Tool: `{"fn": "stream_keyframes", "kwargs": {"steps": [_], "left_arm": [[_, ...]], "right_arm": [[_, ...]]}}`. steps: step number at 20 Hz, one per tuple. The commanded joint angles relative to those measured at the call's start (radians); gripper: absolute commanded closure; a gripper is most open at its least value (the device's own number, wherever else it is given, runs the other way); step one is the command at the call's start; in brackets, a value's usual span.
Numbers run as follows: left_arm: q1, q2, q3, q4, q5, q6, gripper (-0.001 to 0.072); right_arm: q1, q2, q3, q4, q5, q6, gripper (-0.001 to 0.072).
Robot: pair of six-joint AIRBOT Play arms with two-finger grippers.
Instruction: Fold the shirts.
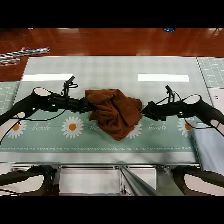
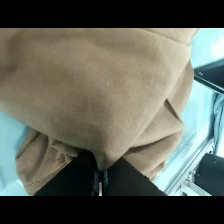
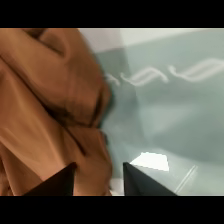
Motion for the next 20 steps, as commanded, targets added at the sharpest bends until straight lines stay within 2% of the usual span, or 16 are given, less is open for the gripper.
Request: {"fn": "stream_keyframes", "kwargs": {"steps": [1, 3, 4, 5, 6, 9, 13, 17, 20], "left_arm": [[0.004, -0.002, 0.002, 0.000, -0.015, 0.002, 0.0688], [0.004, -0.001, 0.002, 0.000, -0.015, 0.002, 0.0688], [0.004, -0.001, 0.002, 0.000, -0.014, 0.002, 0.0688], [0.012, -0.001, 0.009, 0.000, -0.019, 0.002, 0.0688], [0.032, 0.002, 0.028, 0.000, -0.041, 0.002, 0.0688], [0.149, 0.041, 0.175, 0.000, -0.173, -0.006, 0.0688], [0.294, 0.160, 0.463, -0.001, -0.209, -0.114, 0.0688], [0.364, 0.267, 0.748, -0.001, -0.242, -0.175, 0.0688], [0.405, 0.350, 0.907, 0.000, -0.286, -0.183, 0.0688]], "right_arm": [[0.072, -0.109, 0.081, 0.071, -0.010, 0.003, 0.0337], [0.118, -0.149, 0.131, 0.080, -0.007, 0.001, 0.0351], [0.140, -0.162, 0.160, 0.079, -0.007, -0.003, 0.0464], [0.152, -0.163, 0.194, 0.080, 0.000, -0.032, 0.0659], [0.151, -0.160, 0.237, 0.077, 0.026, -0.068, 0.0689], [0.098, -0.124, 0.447, -0.013, 0.146, -0.031, 0.0689], [0.026, -0.010, 0.832, -0.231, 0.220, 0.108, 0.0690], [0.001, 0.113, 1.167, -0.341, 0.275, 0.138, 0.0690], [0.001, 0.251, 1.295, -0.455, 0.275, 0.145, 0.0690]]}}
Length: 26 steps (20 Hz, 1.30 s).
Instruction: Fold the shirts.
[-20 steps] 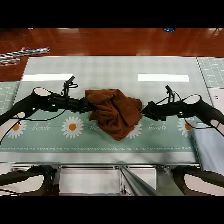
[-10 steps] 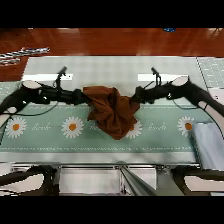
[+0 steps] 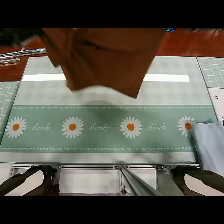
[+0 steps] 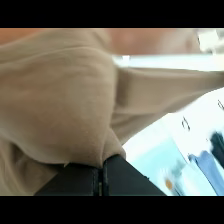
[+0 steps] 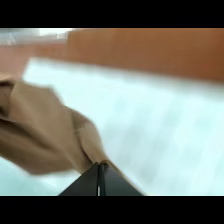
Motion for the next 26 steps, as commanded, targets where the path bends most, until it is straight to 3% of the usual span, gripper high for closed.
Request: {"fn": "stream_keyframes", "kwargs": {"steps": [1, 4, 7, 10, 14, 18, 22, 26], "left_arm": [[0.066, 0.105, 0.187, 0.006, -0.046, -0.029, 0.0688], [0.136, 0.225, 0.200, 0.090, -0.080, -0.042, 0.0688], [0.163, 0.338, 0.200, 0.292, -0.185, -0.093, 0.0688], [0.132, 0.435, 0.143, 0.400, -0.204, -0.138, 0.0688], [0.008, 0.537, -0.084, 0.402, -0.222, -0.171, 0.0688], [-0.068, 0.557, -0.385, 0.402, -0.234, -0.190, 0.0688], [-0.090, 0.476, -0.712, 0.382, 0.037, -0.188, 0.0688], [-0.199, 0.180, -0.798, 0.283, 0.317, -0.122, 0.0688]], "right_arm": [[-0.008, 0.164, 0.162, -0.179, 0.018, 0.032, 0.0689], [-0.008, 0.323, 0.162, -0.327, 0.050, 0.063, 0.0689], [-0.008, 0.442, 0.162, -0.450, 0.112, 0.101, 0.0689], [-0.008, 0.495, 0.159, -0.527, 0.275, 0.148, 0.0690], [-0.008, 0.504, 0.072, -0.491, 0.407, 0.148, 0.0690], [-0.008, 0.503, -0.209, -0.451, 0.373, 0.145, 0.0690], [-0.008, 0.435, -0.537, -0.472, 0.217, 0.145, 0.0690], [-0.017, 0.162, -0.586, -0.466, 0.046, 0.145, 0.0690]]}}
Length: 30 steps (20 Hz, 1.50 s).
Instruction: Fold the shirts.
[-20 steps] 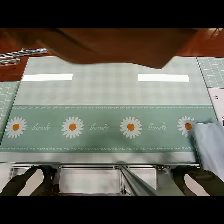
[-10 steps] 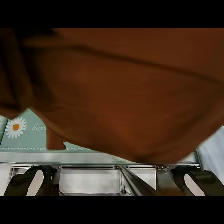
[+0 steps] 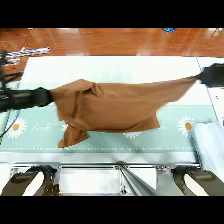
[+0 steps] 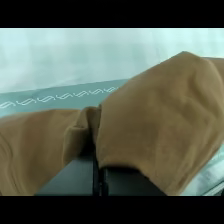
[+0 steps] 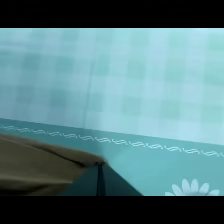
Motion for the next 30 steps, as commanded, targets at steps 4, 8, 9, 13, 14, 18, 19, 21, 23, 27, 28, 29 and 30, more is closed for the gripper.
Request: {"fn": "stream_keyframes", "kwargs": {"steps": [4, 8, 9, 13, 14, 18, 19, 21, 23, 27, 28, 29, 30], "left_arm": [[-0.126, -0.539, 0.110, -0.124, 0.289, 0.042, 0.0687], [-0.149, -0.798, 0.363, -0.130, 0.179, 0.003, 0.0387], [-0.148, -0.839, 0.421, -0.126, 0.130, -0.006, 0.0199], [-0.029, -0.887, 0.655, 0.075, -0.157, -0.068, 0.0197], [0.021, -0.875, 0.687, 0.157, -0.225, -0.098, 0.0197], [0.226, -0.758, 0.578, 0.288, -0.319, -0.128, 0.0198], [0.261, -0.721, 0.495, 0.283, -0.301, -0.127, 0.0198], [0.288, -0.671, 0.315, 0.280, -0.270, -0.126, 0.0199], [0.279, -0.661, 0.170, 0.212, -0.233, -0.088, 0.0199], [0.224, -0.668, 0.011, 0.076, -0.096, -0.029, 0.0199], [0.204, -0.671, 0.003, 0.056, -0.074, -0.018, 0.0199], [0.179, -0.678, 0.004, 0.043, -0.056, -0.018, 0.0199], [0.155, -0.681, 0.004, 0.021, -0.036, -0.018, 0.0199]], "right_arm": [[-0.106, -0.458, 0.054, 0.155, -0.197, -0.002, 0.0689], [-0.158, -0.633, 0.144, 0.360, -0.262, -0.008, 0.0564], [-0.166, -0.650, 0.149, 0.410, -0.288, -0.003, 0.0389], [-0.275, -0.652, 0.232, 0.512, -0.195, -0.022, 0.0298], [-0.327, -0.644, 0.271, 0.510, -0.108, -0.046, 0.0299], [-0.512, -0.537, 0.272, 0.305, 0.106, -0.106, 0.0304], [-0.542, -0.495, 0.220, 0.238, 0.110, -0.106, 0.0304], [-0.591, -0.402, 0.035, 0.232, 0.031, -0.106, 0.0304], [-0.608, -0.309, -0.199, 0.258, -0.076, -0.119, 0.0304], [-0.608, -0.220, -0.471, 0.410, -0.122, -0.235, 0.0304], [-0.608, -0.212, -0.499, 0.441, -0.121, -0.254, 0.0304], [-0.608, -0.209, -0.517, 0.459, -0.109, -0.272, 0.0304], [-0.608, -0.210, -0.531, 0.467, -0.092, -0.283, 0.0304]]}}
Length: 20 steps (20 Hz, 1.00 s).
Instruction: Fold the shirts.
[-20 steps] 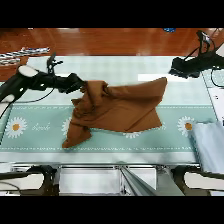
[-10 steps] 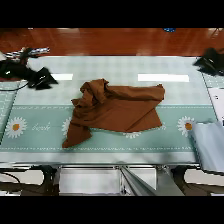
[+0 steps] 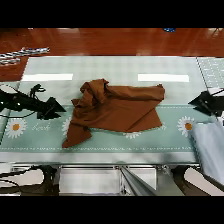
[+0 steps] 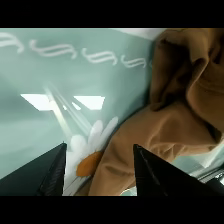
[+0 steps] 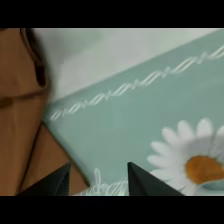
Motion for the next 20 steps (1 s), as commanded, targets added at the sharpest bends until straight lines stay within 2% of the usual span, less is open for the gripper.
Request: {"fn": "stream_keyframes", "kwargs": {"steps": [1, 6, 7, 9, 14, 20], "left_arm": [[-0.079, -0.013, -0.048, -0.093, 0.092, 0.024, 0.0199], [-0.232, -0.085, -0.045, -0.098, 0.102, 0.036, 0.0200], [-0.245, -0.094, -0.045, -0.098, 0.102, 0.039, 0.0230], [-0.244, -0.095, -0.042, -0.098, 0.101, 0.040, 0.0672], [-0.238, -0.093, 0.026, -0.098, 0.032, 0.072, 0.0687], [-0.239, -0.092, 0.055, -0.098, 0.004, 0.072, 0.0687]], "right_arm": [[-0.006, 0.031, -0.111, 0.068, 0.010, -0.063, 0.0304], [-0.006, 0.031, -0.180, 0.068, 0.032, -0.066, 0.0304], [-0.003, 0.031, -0.202, 0.067, 0.040, -0.067, 0.0304], [-0.003, 0.030, -0.245, 0.068, 0.047, -0.067, 0.0304], [0.123, -0.005, -0.282, 0.065, 0.016, -0.057, 0.0304], [0.321, -0.154, -0.281, 0.186, -0.155, -0.017, 0.0304]]}}
